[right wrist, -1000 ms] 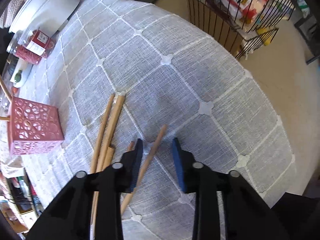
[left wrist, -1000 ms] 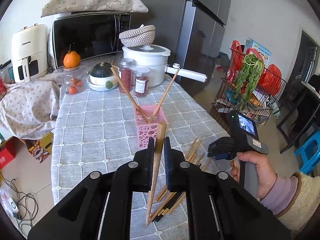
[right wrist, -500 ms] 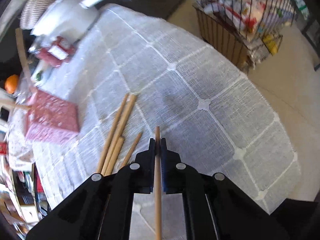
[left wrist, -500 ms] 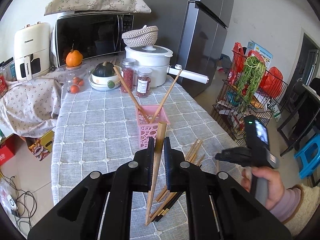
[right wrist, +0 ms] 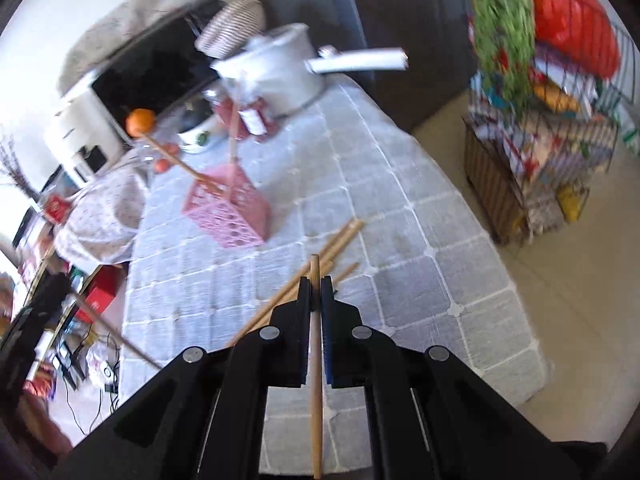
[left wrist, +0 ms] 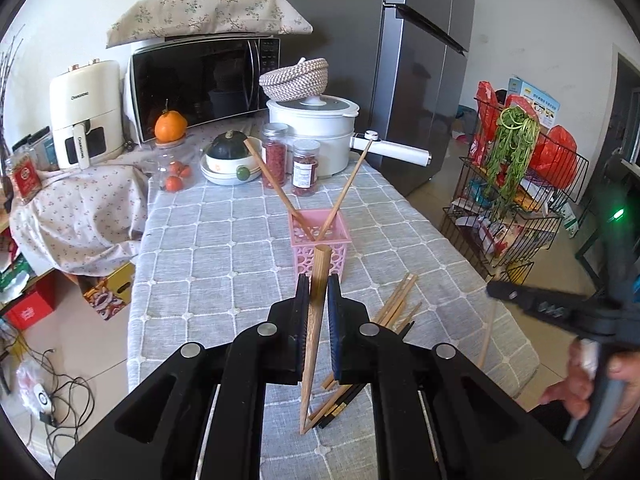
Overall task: Organize utensils
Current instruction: 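Carry both chopsticks to the pink holder and lower them into it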
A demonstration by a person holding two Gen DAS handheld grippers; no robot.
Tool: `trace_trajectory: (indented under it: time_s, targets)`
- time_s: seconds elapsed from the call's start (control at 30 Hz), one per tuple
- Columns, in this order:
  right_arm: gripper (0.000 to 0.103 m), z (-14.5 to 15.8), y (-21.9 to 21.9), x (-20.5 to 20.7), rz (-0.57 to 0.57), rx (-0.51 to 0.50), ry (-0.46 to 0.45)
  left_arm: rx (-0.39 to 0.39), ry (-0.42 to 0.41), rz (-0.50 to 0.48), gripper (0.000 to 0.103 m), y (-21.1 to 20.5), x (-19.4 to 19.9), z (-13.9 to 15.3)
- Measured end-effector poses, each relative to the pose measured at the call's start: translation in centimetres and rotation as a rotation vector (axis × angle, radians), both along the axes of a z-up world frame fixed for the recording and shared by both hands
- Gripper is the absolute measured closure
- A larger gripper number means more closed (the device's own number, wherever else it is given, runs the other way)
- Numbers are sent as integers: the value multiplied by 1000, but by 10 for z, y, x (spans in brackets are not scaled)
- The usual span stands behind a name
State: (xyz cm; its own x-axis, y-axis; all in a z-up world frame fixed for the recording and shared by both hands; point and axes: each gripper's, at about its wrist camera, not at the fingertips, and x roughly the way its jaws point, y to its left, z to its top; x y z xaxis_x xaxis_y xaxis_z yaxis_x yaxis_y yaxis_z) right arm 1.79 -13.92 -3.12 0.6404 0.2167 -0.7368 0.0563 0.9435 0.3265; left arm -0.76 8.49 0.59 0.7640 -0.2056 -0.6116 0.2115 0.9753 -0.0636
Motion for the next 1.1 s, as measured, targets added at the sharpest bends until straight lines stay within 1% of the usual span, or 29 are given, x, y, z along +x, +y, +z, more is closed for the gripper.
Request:
trace_trajectory:
  time_s: [0.1,0.17,0.33,0.37,0.43,0.57,0.63,0.73,0.87,1.0,1.1]
  targets:
    - [98,20,2,-8,27,-4,-31,6,-9,13,95,-1,-1,9]
    - [98,36,2,-10,42,-6,-54,9,-27,14,95,-4,-1,21]
    - [98,81,-1,-5,51,3,-129,-5,-88,6,96,-11,11,65]
    - [98,89,-3,-4,48,4,-144,-17,-105,3,96,-13,17,79]
    - [98,105,-6,1,42,14,-166,-39,-126,-1,96,-16,29,99]
    - [98,131,-12,13,29,31,-206,-60,-160,1,96,-24,53,128]
    - [98,139,-12,20,27,34,-221,-59,-171,9,96,-28,63,135]
    - [98,147,-14,28,23,37,-236,-61,-173,30,96,-31,83,135]
    - [98,143,-15,38,24,39,-227,-59,-172,69,96,-31,104,128]
    - [98,134,-16,47,25,43,-210,-48,-162,117,96,-31,129,115]
    - [98,128,-14,53,27,44,-199,-41,-131,139,96,-31,146,96]
